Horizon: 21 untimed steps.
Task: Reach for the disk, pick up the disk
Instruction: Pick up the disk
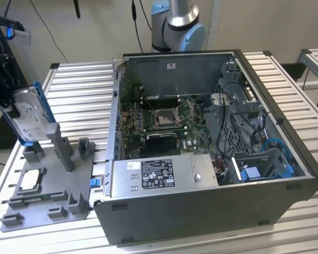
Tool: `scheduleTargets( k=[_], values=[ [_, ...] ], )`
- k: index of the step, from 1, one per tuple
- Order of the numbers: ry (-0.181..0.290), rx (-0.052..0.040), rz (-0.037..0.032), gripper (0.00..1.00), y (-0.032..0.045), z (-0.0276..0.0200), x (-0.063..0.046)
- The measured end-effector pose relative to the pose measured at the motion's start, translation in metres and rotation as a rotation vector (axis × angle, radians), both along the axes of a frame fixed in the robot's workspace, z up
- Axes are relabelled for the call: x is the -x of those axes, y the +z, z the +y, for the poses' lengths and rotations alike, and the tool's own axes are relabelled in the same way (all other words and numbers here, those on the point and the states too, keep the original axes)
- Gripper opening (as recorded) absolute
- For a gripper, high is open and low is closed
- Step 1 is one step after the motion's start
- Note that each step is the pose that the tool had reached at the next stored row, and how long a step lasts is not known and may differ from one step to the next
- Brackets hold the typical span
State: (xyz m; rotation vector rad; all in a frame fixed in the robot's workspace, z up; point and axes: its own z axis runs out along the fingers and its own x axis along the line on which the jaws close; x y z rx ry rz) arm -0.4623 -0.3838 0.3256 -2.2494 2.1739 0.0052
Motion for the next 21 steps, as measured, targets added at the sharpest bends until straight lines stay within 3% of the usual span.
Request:
scheduleTargets(
  k=[21],
  values=[
    [0.000,-0.0004,0.0000,0.00,0.0817,0.0000,0.000]
  ],
)
